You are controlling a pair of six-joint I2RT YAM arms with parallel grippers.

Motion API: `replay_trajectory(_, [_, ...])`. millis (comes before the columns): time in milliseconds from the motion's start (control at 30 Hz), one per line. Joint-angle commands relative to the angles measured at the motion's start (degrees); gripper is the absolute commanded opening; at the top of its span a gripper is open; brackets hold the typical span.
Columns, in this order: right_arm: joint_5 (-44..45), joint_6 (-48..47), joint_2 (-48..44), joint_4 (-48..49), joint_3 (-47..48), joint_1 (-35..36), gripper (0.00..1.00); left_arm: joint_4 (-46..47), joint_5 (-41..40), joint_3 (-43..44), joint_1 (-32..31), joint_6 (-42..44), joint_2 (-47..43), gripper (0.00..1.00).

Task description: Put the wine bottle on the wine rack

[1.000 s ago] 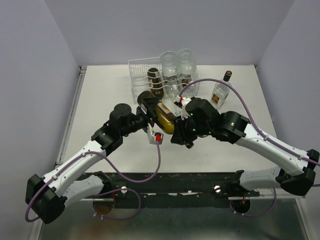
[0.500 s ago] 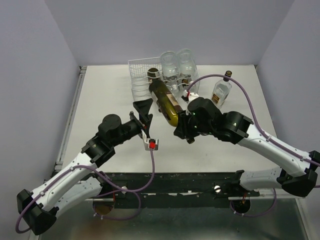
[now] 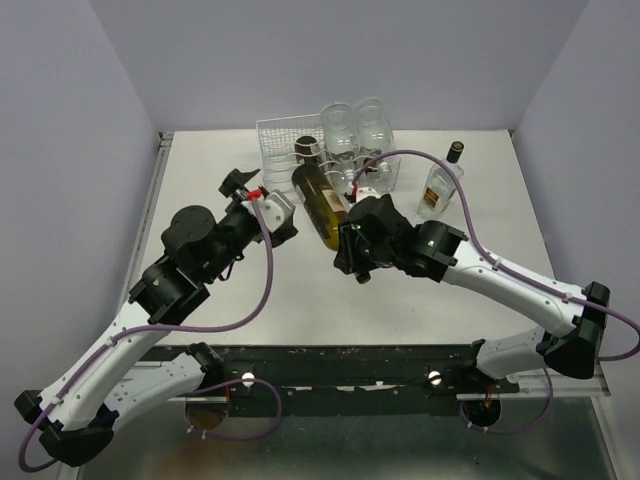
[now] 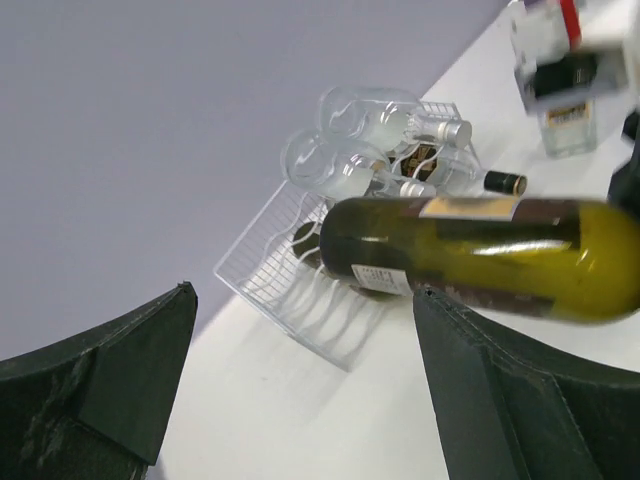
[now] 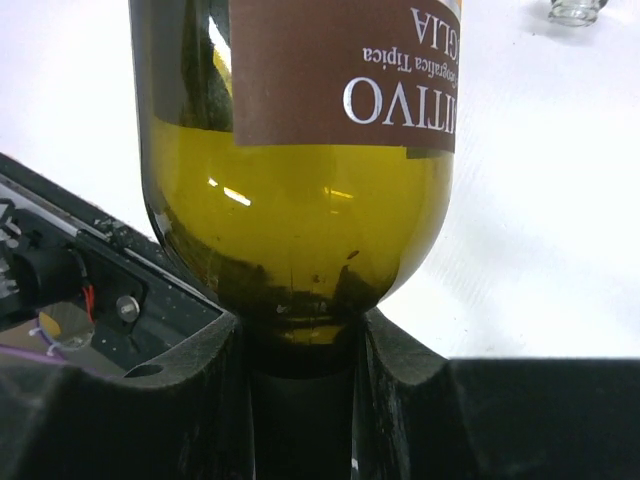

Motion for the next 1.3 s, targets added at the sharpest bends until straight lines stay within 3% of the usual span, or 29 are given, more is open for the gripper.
replay_trajectory(0, [-0.5, 0.8, 2.6, 12.0, -1.7, -0.2, 0.00, -13.9, -7.9, 5.5, 0.0, -23.5, 1.3, 0.99])
replay_trajectory(267, [-3.3, 3.3, 11.5, 20.6, -4.0, -0.1, 0.01, -15.0, -8.9, 4.8, 0.0, -38.5, -6.0, 0.99])
replay_trajectory(467, [-0.7, 7.0, 19.0, 24.0, -1.5, -0.1, 0.00, -23.3, -13.2, 8.6, 0.0, -45.3, -7.6, 0.99])
replay_trajectory(733, [2.8, 7.5, 27.5, 25.0, 4.7, 0.0, 0.01, -31.2, -10.6, 10.8, 0.0, -49.2, -9.8, 0.99])
replay_trajectory(1033, [10.0, 6.4, 34.5, 22.2, 12.7, -0.1, 0.00, -31.8, -9.6, 9.7, 0.0, -49.1, -13.3, 0.99])
replay_trajectory(1267, [9.8, 6.3, 37.8, 20.5, 17.0, -0.5, 0.00, -31.9, -9.8, 10.0, 0.0, -47.5, -14.1, 0.99])
